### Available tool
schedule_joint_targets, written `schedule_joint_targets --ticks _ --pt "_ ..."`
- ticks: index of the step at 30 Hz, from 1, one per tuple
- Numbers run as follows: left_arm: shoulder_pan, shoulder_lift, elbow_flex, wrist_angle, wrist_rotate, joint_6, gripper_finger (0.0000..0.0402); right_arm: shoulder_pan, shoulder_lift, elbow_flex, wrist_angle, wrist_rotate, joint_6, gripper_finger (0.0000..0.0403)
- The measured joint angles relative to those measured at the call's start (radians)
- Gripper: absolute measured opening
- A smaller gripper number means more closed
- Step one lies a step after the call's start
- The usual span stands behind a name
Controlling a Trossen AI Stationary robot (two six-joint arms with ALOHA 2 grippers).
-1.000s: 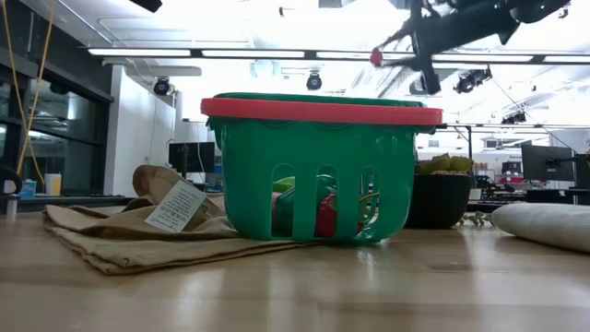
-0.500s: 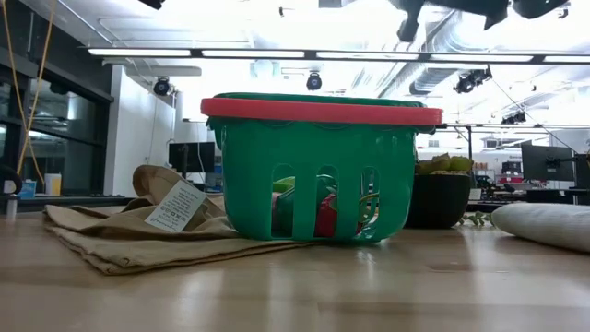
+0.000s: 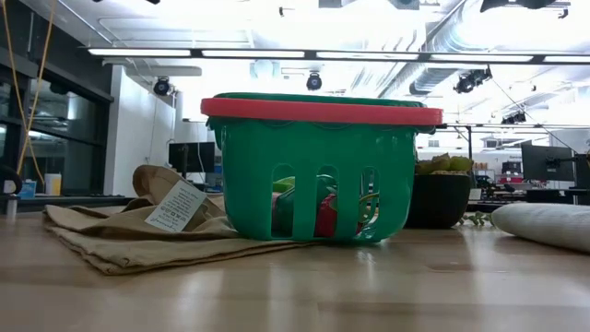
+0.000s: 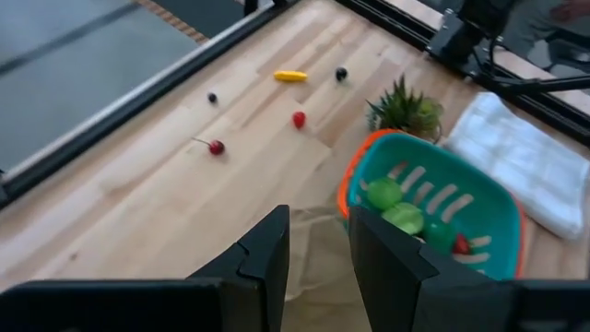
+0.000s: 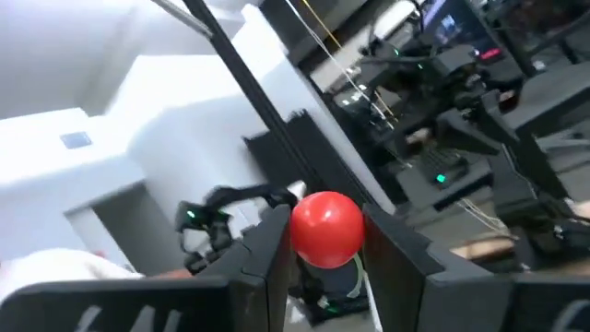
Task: Pick and placing Produce into tupperware
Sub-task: Put the right red cherry into the green basket
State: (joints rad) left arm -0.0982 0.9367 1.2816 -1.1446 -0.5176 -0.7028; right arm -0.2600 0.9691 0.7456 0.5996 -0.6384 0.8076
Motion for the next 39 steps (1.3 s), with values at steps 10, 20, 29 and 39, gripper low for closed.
schedule_joint_targets --ticks 10,20,29,39 --pt "0.000 0.000 0.000 -0.001 0.039 -0.012 0.0101 0.112 0.042 0.287 -0.615 0.206 -0.361 0.0099" --pt "0.000 0.000 0.000 -0.022 0.073 -0.009 0.0101 0.191 0.254 0.575 -1.040 0.366 -0.498 0.0099" --pt "0.000 0.000 0.000 -0.112 0.203 0.001 0.0101 0.230 0.501 0.802 -1.261 0.435 -0.529 0.0099" --pt "0.000 0.000 0.000 -0.140 0.283 0.111 0.0101 0.294 0.717 0.944 -1.418 0.489 -0.501 0.0099"
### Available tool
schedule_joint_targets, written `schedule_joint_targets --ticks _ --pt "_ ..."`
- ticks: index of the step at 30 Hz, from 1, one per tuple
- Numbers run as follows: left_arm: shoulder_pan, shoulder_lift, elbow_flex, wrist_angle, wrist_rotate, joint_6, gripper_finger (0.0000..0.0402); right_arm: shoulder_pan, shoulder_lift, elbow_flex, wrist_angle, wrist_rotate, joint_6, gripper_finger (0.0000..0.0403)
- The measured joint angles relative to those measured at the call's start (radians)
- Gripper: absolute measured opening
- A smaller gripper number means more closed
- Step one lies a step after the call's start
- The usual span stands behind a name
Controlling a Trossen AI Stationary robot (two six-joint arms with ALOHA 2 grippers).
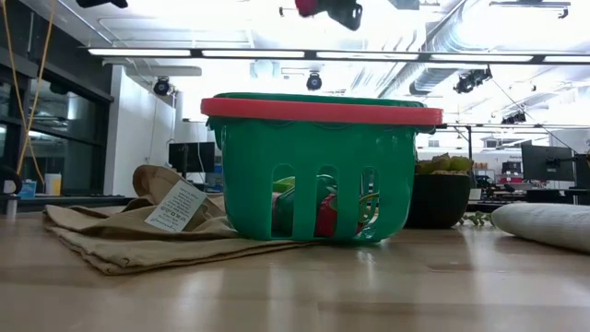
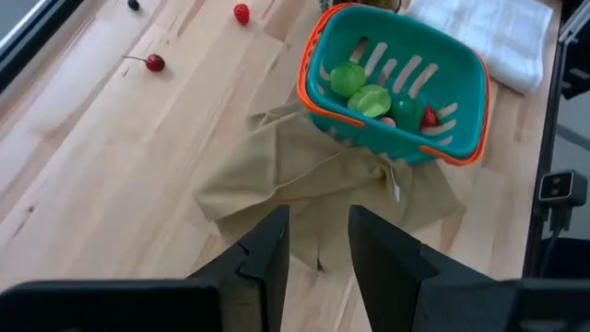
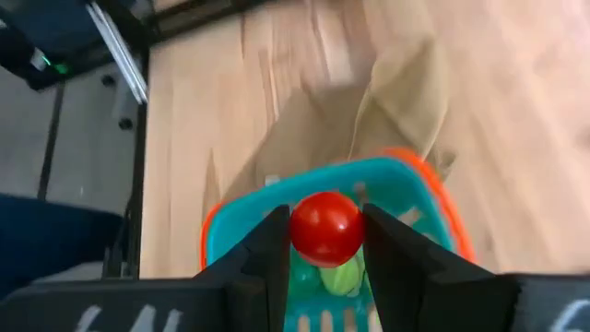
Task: Pick and placing Produce into tupperware
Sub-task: Put the right red cherry into the green basket
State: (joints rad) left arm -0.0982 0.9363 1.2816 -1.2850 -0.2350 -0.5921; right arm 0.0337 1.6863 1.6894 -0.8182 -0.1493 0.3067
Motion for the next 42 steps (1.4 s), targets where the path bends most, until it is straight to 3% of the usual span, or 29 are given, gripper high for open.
schedule_joint_targets --ticks 23,36,42 --pt "0.000 0.000 0.000 -0.095 0.000 0.117 0.0101 0.105 0.326 -0.002 -0.036 0.062 0.288 0.0099" --pt "0.000 0.000 0.000 -0.110 -0.001 0.140 0.0101 0.107 0.356 -0.003 -0.111 0.153 0.475 0.0099" --pt "0.000 0.000 0.000 -0.110 -0.008 0.144 0.0101 0.106 0.356 -0.003 -0.112 0.146 0.474 0.0101"
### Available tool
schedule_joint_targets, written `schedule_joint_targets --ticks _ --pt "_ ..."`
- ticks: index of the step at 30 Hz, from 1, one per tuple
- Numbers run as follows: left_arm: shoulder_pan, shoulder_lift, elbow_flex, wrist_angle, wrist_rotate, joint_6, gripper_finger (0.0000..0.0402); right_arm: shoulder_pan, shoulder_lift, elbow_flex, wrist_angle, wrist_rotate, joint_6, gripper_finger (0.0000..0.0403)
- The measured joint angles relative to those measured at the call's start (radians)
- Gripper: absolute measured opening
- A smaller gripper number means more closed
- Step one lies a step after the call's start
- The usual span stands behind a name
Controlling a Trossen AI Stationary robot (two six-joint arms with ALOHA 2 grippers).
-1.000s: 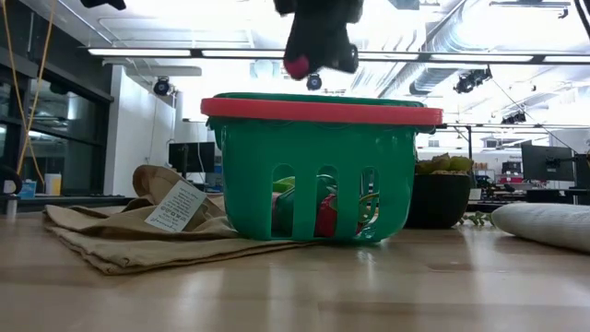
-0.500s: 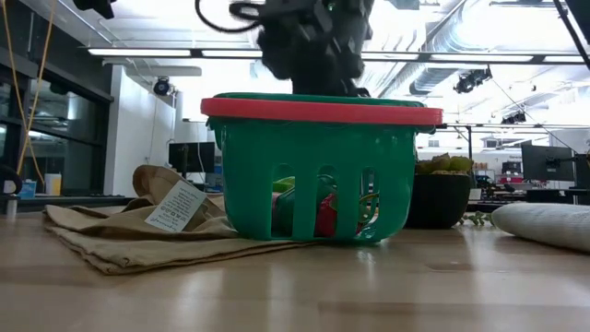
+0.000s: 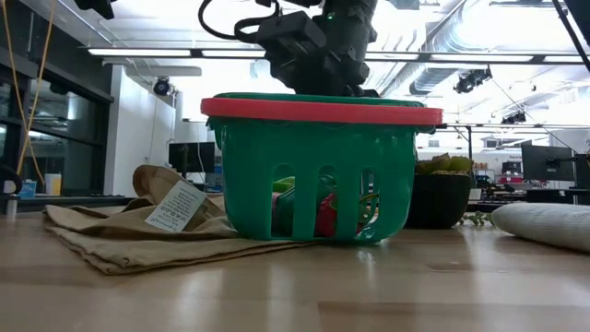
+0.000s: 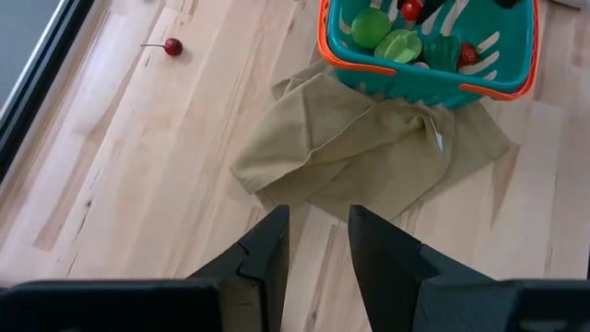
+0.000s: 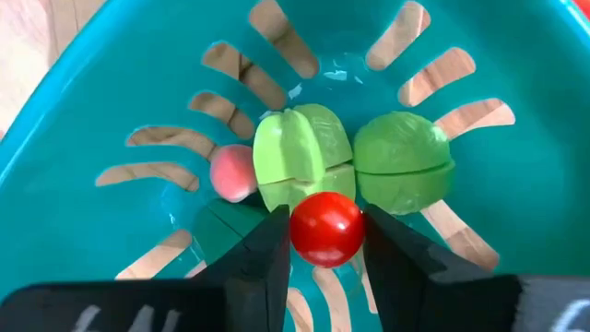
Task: Pick and placing Produce into tupperware
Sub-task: Put the right red cherry into the green basket, then put the black cherry into the green basket
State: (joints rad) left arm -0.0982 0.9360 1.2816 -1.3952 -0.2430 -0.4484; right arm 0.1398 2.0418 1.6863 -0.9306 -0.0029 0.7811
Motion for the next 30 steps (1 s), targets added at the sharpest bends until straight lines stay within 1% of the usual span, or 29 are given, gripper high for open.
schedule_joint_targets --ticks 3,9,15,18,21,24,28,30 --pt "0.000 0.000 0.000 0.000 -0.001 0.000 0.0101 0.000 0.000 0.000 0.010 -0.006 -0.003 0.0114" --pt "0.000 0.000 0.000 0.000 -0.003 0.000 0.0101 0.000 0.000 0.000 0.025 -0.014 -0.001 0.0154" --pt "0.000 0.000 0.000 0.000 -0.003 0.010 0.0101 0.003 0.000 0.001 0.060 -0.008 -0.003 0.0159" --pt "0.000 0.000 0.000 0.000 -0.003 0.011 0.0101 0.005 -0.002 0.047 0.059 -0.003 -0.018 0.0154" --pt "0.000 0.000 0.000 0.001 -0.003 0.022 0.0101 0.005 -0.005 0.156 0.029 0.050 -0.062 0.0149" --pt "0.000 0.000 0.000 0.001 -0.003 0.023 0.0101 0.000 -0.007 0.286 -0.023 0.157 -0.118 0.0145" --pt "0.000 0.000 0.000 0.001 -0.003 0.025 0.0101 -0.020 -0.007 0.452 -0.167 0.313 -0.166 0.0144" --pt "0.000 0.000 0.000 0.001 -0.004 0.025 0.0101 -0.036 -0.008 0.522 -0.253 0.374 -0.176 0.0144"
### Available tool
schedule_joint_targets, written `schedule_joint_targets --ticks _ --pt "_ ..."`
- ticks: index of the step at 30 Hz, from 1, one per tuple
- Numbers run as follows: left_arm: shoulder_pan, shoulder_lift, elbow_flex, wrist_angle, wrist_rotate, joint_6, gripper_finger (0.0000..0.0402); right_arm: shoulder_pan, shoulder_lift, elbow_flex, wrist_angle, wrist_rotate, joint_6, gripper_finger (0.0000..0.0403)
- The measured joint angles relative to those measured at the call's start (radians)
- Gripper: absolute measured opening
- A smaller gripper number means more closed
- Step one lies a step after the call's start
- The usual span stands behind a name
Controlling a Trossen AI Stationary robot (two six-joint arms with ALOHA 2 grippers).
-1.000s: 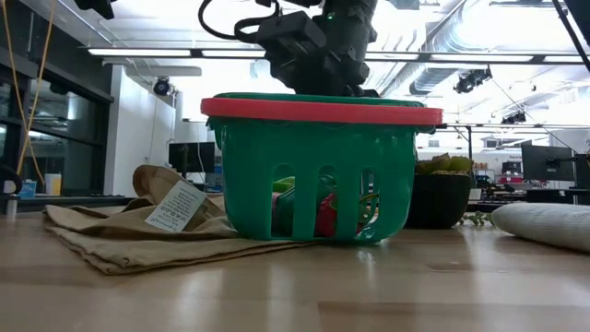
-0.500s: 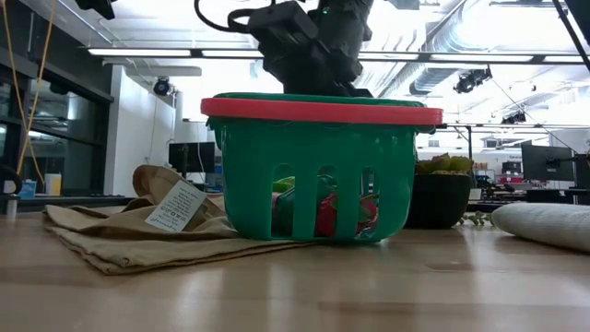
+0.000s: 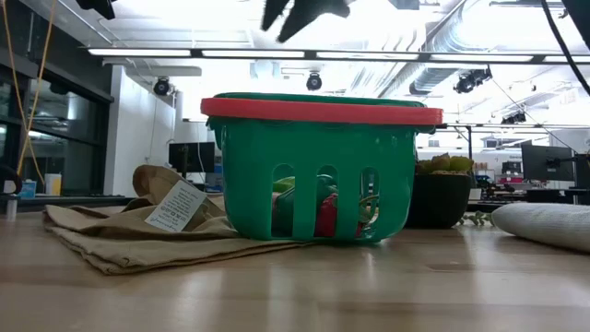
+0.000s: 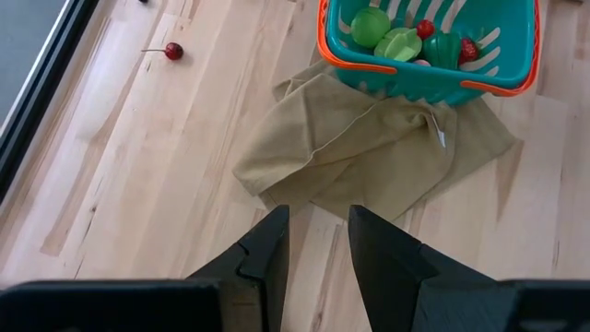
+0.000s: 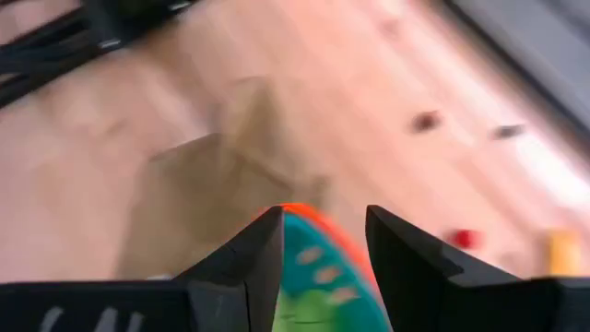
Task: Pick and placing Produce into tupperware
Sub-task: Put the black cherry into the green basket
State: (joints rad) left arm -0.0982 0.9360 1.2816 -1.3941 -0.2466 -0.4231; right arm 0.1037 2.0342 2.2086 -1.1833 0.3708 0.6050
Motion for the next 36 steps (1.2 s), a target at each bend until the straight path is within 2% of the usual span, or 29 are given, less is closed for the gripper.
schedule_joint_targets --ticks 6,13,16,20,28,32,36 --pt "0.000 0.000 0.000 0.000 0.000 0.009 0.0101 -0.070 -0.005 0.150 -0.271 0.119 0.082 0.0144" --pt "0.000 0.000 0.000 0.000 -0.003 0.011 0.0101 -0.198 -0.132 -0.019 -0.386 0.111 0.210 0.0144" --pt "0.000 0.000 0.000 0.003 -0.016 0.024 0.0101 -0.270 -0.201 -0.140 -0.336 0.038 0.187 0.0144" --pt "0.000 0.000 0.000 0.010 -0.068 0.027 0.0101 -0.391 -0.289 -0.362 -0.259 -0.147 0.149 0.0144" --pt "0.000 0.000 0.000 0.027 -0.124 0.026 0.0101 -0.605 -0.434 -0.812 0.119 -0.366 0.024 0.0144" --pt "0.000 0.000 0.000 0.105 -0.154 0.023 0.0101 -0.699 -0.446 -0.954 0.237 -0.489 -0.001 0.0144" --pt "0.000 0.003 0.000 0.197 -0.229 0.023 0.0101 -0.750 -0.443 -1.033 0.249 -0.531 -0.088 0.0144"
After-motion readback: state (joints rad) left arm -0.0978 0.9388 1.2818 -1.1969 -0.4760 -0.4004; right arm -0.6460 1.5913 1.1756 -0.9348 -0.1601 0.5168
